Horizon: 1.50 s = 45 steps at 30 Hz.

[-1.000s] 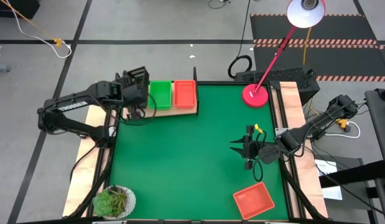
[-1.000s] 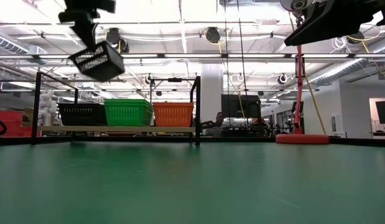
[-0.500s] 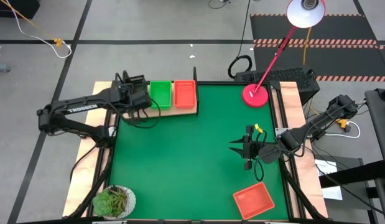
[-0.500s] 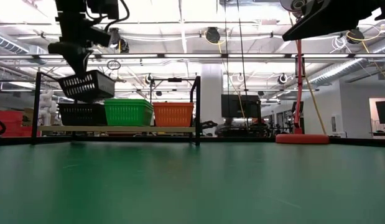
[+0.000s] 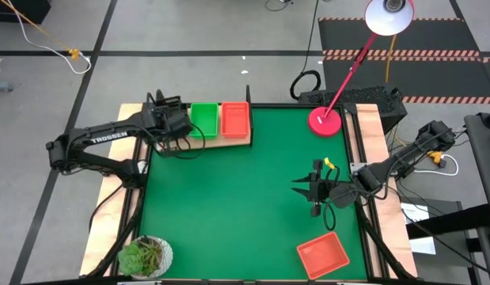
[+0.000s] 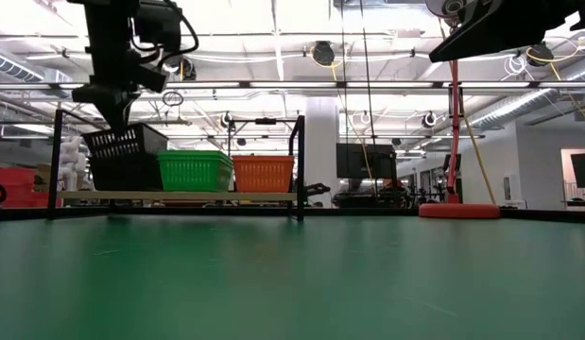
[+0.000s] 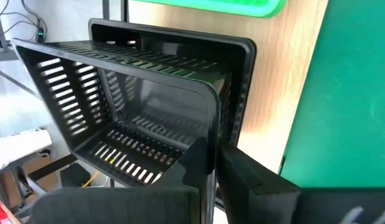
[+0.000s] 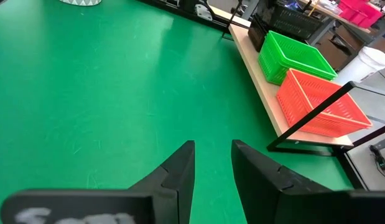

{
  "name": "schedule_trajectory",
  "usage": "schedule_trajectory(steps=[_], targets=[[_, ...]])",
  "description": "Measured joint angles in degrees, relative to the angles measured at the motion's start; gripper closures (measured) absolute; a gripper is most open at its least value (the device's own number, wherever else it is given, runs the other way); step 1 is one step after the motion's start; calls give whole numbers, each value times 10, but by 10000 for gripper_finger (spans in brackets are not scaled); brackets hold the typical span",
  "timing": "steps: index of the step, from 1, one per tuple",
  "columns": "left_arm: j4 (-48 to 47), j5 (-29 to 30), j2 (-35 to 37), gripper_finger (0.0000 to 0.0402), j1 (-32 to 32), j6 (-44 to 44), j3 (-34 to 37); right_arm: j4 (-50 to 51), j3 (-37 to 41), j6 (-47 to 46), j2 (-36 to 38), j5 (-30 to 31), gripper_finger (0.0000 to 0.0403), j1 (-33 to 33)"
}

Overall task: Stack baskets on shelf by color
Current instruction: Stack the black bin on top of the black bin on the shelf, then stack the orange bin on top of the orange bin on the shelf

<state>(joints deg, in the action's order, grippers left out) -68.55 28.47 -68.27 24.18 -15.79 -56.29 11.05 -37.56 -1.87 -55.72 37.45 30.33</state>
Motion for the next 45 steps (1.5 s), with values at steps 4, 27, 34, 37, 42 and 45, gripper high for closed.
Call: schedule_trajectory(steps=[4, 27, 34, 37, 42, 45], targets=[[30, 0, 0, 367, 4, -10, 16, 1, 0, 0, 0, 0, 305, 0], [32, 36, 0, 211, -5, 78, 4, -68, -1, -58, 0, 11, 305, 0], [13, 17, 0, 203, -52, 193, -73, -60, -8, -180, -25, -85, 288, 0], [25, 2, 1, 210, -87, 239, -97, -35, -33, -229, -57, -131, 277, 5], [115, 1, 1, 231, -155, 256, -93, 90, -119, -298, -123, -181, 269, 27], [170, 1, 1, 245, -193, 263, -84, 162, -183, -350, -164, -214, 269, 45]])
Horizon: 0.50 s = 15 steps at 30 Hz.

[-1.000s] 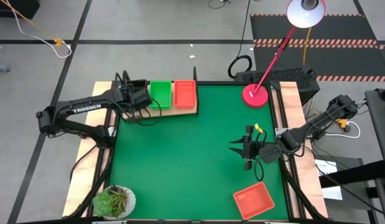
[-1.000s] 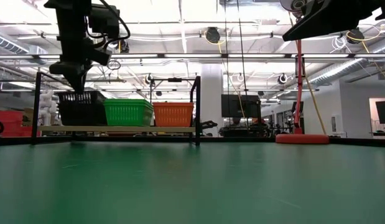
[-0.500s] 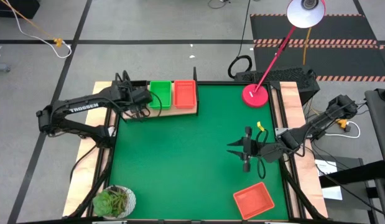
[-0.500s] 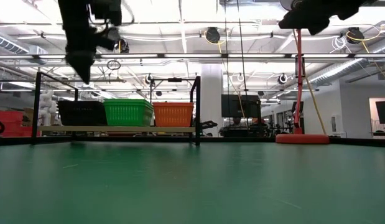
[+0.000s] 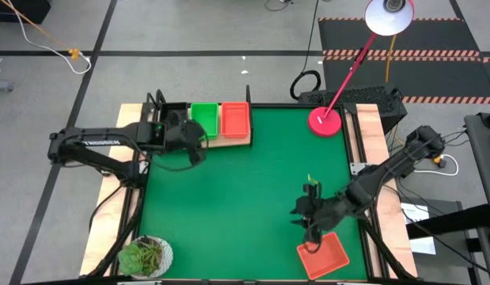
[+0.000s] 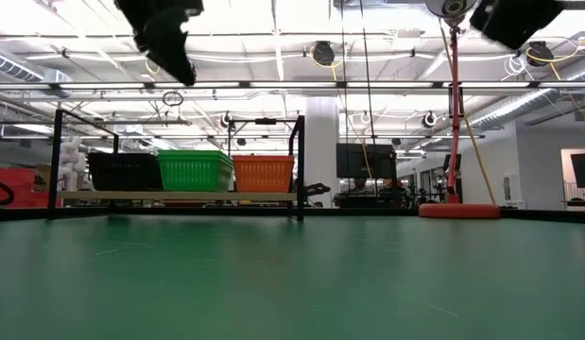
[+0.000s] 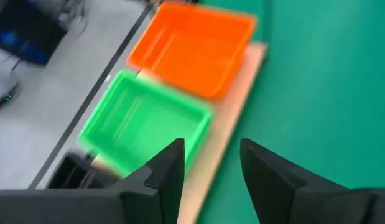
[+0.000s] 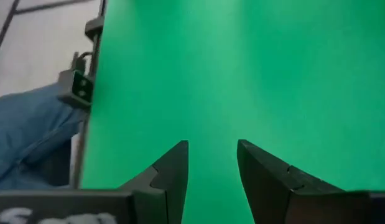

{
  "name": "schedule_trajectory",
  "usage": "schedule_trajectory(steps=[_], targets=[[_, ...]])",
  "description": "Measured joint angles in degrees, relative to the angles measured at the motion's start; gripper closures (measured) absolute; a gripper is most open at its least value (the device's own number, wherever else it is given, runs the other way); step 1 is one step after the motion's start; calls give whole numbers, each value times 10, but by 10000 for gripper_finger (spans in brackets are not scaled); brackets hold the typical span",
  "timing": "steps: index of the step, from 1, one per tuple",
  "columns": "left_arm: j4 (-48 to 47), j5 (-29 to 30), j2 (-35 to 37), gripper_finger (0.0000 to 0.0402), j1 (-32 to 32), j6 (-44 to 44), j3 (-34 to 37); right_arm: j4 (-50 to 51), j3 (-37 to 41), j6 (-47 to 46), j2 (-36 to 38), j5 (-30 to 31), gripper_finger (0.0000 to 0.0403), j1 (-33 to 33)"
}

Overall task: Stack baskets on shelf by color
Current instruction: Stack the orange bin on top of the orange bin on the shelf

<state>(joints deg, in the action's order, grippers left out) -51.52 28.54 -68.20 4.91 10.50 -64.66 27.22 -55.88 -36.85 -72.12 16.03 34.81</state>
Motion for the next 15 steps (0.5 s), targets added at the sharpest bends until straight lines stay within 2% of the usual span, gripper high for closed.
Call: schedule_trajectory(steps=[6, 10, 15], targets=[[104, 31, 0, 264, -73, 11, 22, 111, -110, -85, -77, -13, 269, 49], [131, 42, -3, 267, -105, 23, 22, 128, -162, -153, -123, -19, 268, 82], [149, 68, -10, 268, -135, 52, 22, 128, -209, -224, -179, 2, 268, 114]])
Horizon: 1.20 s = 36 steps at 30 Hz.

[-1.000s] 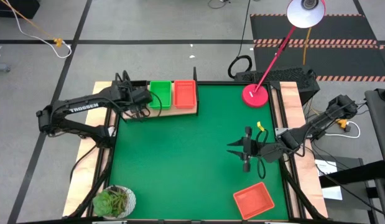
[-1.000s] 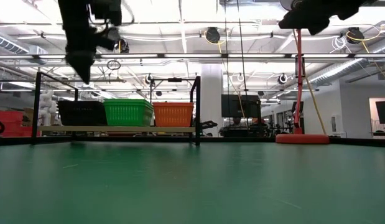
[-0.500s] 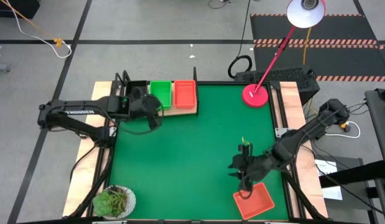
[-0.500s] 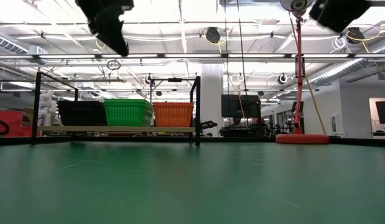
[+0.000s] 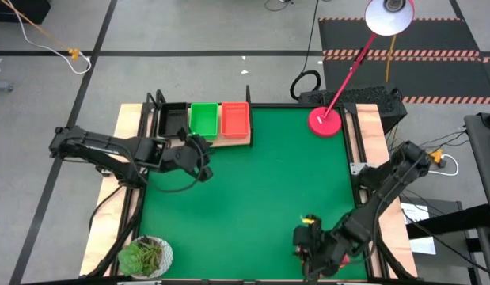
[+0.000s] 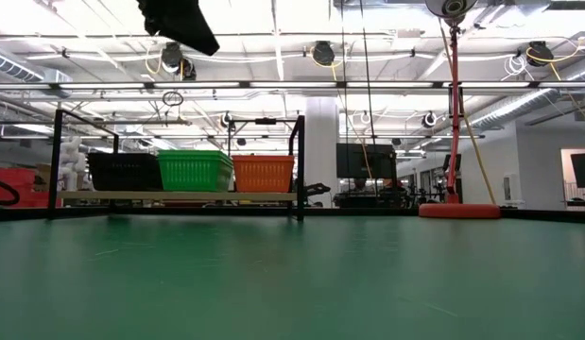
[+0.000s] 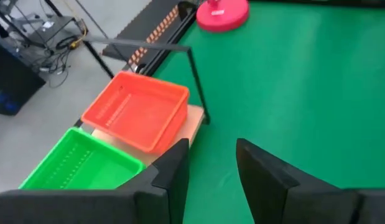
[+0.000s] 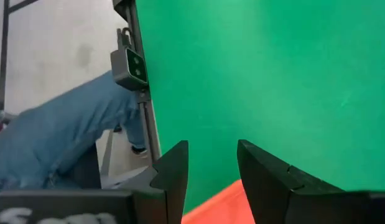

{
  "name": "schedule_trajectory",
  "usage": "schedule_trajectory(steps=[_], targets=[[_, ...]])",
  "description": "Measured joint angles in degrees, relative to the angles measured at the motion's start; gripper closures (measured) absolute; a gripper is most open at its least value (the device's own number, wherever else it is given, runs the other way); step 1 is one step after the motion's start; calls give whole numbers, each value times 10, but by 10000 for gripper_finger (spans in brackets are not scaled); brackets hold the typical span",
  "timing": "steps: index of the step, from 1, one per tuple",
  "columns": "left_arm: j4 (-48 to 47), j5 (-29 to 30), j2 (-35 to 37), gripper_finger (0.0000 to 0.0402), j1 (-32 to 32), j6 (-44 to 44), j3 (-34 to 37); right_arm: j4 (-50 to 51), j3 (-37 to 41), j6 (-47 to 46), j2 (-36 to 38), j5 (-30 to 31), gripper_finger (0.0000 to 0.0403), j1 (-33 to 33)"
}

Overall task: Stack baskets on shelf by color
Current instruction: Stack the orange bin on top of the orange bin on the shelf

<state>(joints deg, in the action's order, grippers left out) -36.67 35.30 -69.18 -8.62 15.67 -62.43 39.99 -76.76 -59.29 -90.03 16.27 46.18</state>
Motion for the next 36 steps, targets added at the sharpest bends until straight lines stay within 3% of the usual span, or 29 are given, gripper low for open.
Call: schedule_trajectory(steps=[7, 16, 24, 36], targets=[[18, 7, -25, 268, -21, 29, -1, -37, -29, -73, -69, 20, 268, 47], [60, 8, -51, 268, -37, 47, -1, -14, -33, -161, -112, 29, 268, 98], [64, 6, -67, 268, -52, 52, 0, 75, -32, -210, -114, 18, 252, 110], [65, 7, -66, 268, -57, 43, 0, 21, 17, -270, -114, 1, 234, 95]])
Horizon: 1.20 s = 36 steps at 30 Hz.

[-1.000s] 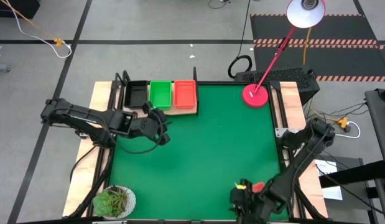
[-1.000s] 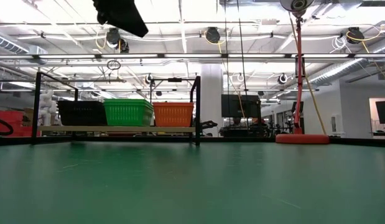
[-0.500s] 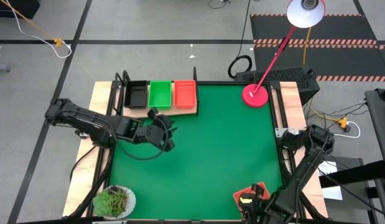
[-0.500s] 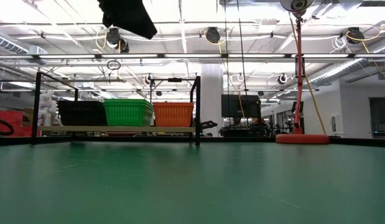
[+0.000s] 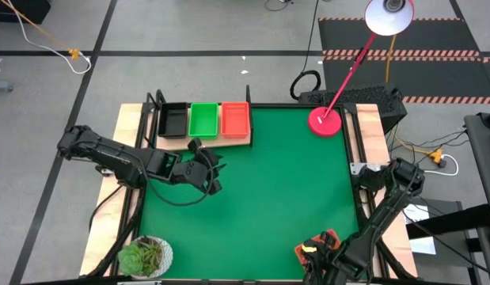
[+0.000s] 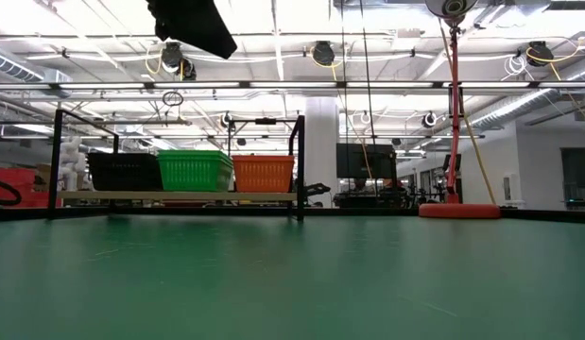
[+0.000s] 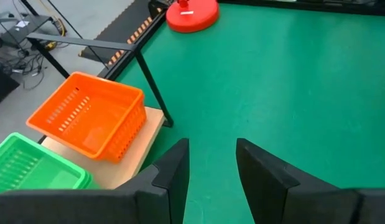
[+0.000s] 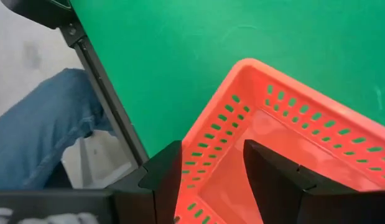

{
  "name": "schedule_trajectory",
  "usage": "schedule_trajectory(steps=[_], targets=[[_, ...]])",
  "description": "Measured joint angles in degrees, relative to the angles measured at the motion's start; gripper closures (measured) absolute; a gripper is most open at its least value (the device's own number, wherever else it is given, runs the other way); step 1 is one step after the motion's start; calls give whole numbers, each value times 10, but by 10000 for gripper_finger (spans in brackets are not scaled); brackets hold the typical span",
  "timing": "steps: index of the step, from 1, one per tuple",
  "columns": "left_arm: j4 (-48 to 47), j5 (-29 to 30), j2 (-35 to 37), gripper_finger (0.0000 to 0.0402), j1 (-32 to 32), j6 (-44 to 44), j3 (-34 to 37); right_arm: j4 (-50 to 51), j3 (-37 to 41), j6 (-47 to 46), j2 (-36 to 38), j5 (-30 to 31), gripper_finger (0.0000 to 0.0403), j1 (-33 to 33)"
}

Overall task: Stack baskets on shelf by color
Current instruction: Stack the orange bin on top of the orange bin on the shelf

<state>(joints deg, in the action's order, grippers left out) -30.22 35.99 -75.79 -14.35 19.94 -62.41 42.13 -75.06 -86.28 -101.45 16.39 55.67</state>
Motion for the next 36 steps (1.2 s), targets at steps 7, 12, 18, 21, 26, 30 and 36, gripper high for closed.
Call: schedule_trajectory(steps=[7, 12, 18, 21, 26, 30, 36], targets=[[0, 0, 0, 268, -1, 0, 0, -28, 10, -5, 0, -15, 234, -2], [0, 0, 0, 268, -1, 0, 0, -48, 10, -3, 0, -31, 234, -3], [0, 0, 0, 268, -1, 3, 0, -47, 10, 3, 0, -38, 234, -9], [0, 0, 0, 268, -1, 3, 0, -46, 9, 4, 1, -60, 234, -15], [0, 0, 0, 268, -1, 3, 0, -40, 9, 9, 6, -65, 234, -21], [0, 0, 0, 268, -1, 3, 0, -38, 9, 15, 18, -74, 234, -29], [1, 0, 0, 268, -1, 4, 0, -33, 8, 30, 24, -74, 234, -33]])
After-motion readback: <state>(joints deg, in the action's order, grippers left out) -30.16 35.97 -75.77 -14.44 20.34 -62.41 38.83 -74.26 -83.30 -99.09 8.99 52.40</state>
